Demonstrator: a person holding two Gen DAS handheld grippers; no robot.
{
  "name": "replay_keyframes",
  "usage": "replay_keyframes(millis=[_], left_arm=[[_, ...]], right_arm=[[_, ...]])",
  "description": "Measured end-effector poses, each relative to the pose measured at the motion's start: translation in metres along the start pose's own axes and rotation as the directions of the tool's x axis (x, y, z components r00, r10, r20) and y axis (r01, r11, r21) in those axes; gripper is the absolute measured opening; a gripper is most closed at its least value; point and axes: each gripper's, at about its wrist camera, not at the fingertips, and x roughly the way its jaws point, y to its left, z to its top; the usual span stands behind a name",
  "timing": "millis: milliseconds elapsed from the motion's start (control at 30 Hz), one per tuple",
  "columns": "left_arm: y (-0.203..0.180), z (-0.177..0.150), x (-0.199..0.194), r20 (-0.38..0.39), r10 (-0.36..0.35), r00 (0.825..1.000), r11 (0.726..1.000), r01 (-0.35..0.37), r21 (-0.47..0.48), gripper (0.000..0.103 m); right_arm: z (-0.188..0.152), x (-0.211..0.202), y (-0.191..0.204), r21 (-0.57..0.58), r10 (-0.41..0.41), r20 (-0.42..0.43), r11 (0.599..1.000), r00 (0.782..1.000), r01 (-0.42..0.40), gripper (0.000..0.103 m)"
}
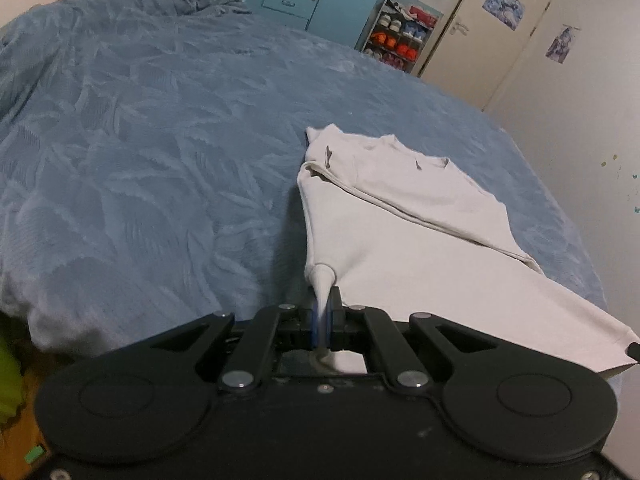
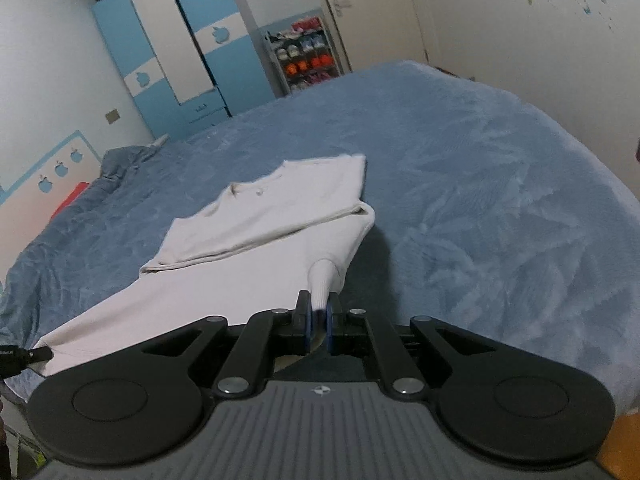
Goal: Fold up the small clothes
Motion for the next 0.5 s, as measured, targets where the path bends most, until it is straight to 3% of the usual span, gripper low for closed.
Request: replay_keyframes(millis=[233,500], left_arm=[[0.010,-0.021,0.038,-0.110,0.042,0.993,0.999,-0.046,-0.028,0.002],[0.015,-0.005,0.068,-0.130,0.052,0.990,0.998,-0.058,-0.037,0.002]], right_arm=[[-0.025,0.039,-0.017,0.057,-0.045,-0.115,0.997,0.992,0.052,0.006],[-0.014,0.062,-0.020,0.081,-0.041,-0.113,0.995,0.993,0.050,0.007]])
